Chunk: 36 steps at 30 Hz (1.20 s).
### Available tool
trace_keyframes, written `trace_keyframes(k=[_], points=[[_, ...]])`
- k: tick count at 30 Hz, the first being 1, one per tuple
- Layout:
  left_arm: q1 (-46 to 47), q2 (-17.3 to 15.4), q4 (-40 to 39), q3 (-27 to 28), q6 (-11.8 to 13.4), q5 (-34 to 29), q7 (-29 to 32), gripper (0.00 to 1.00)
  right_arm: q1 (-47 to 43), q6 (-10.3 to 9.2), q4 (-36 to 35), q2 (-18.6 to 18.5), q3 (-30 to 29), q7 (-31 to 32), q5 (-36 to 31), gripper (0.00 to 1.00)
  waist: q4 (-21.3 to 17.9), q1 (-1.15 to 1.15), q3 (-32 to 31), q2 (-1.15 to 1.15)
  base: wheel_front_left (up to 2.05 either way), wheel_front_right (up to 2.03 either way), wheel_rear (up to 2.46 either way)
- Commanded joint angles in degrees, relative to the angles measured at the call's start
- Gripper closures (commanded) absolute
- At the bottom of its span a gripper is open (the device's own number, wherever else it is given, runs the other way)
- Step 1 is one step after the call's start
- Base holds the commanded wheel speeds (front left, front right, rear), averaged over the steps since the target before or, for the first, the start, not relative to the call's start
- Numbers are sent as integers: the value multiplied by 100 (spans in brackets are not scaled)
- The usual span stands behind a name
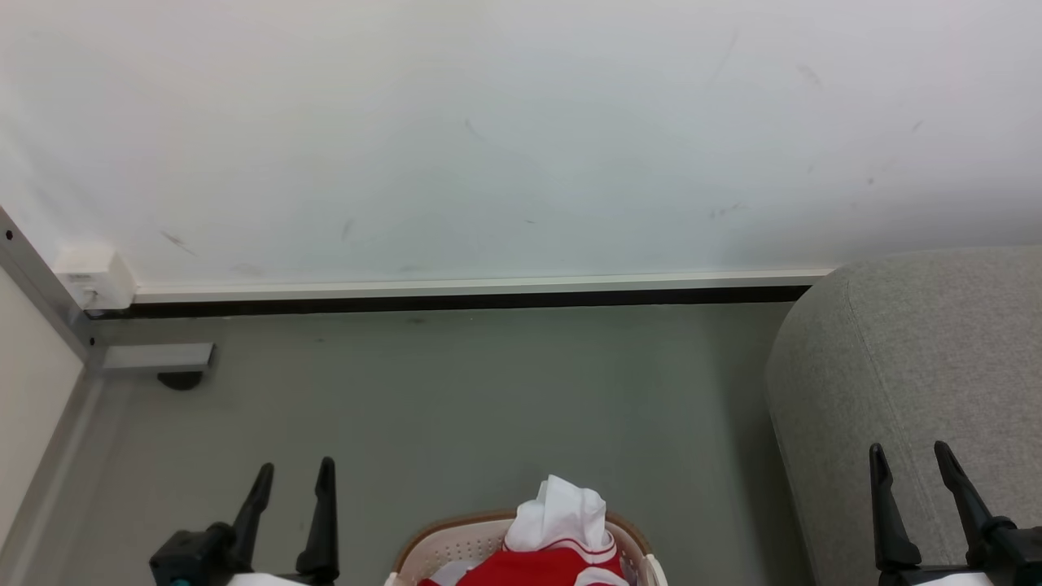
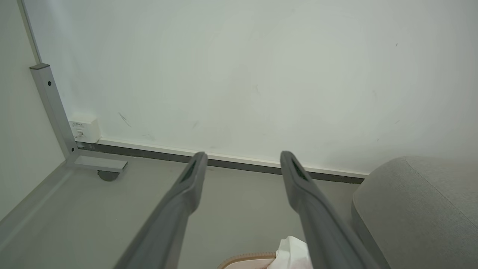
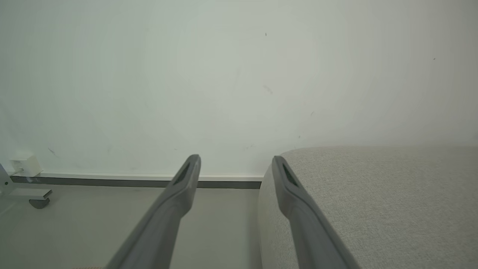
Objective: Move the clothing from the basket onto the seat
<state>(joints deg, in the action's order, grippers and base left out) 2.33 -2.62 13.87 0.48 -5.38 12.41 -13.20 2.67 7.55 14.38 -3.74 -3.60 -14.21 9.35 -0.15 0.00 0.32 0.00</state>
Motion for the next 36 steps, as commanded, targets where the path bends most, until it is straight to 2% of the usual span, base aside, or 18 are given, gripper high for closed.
trace_keyframes(k=[1, 13, 30, 36], points=[[-49, -43, 1, -5, -30, -108, -69, 0, -40, -10, 2, 1, -24, -54, -150, 0, -2, 0, -1, 0, 0, 0, 0], [-42, -44, 135, -73, -121, -478, -178, 0, -54, -12, 43, 86, -53, -92, -598, 0, -26, 0, 36, 0, 0, 0, 0], [-18, -43, 184, -56, -169, -553, -198, 0, -11, -12, 89, 93, -22, -92, -510, 0, -110, 0, 92, 0, 0, 0, 0], [202, -41, 237, -270, -199, -665, -197, 0, 187, -12, -20, 91, -23, -92, -428, 0, -211, 0, 391, 0, 0, 0, 0]])
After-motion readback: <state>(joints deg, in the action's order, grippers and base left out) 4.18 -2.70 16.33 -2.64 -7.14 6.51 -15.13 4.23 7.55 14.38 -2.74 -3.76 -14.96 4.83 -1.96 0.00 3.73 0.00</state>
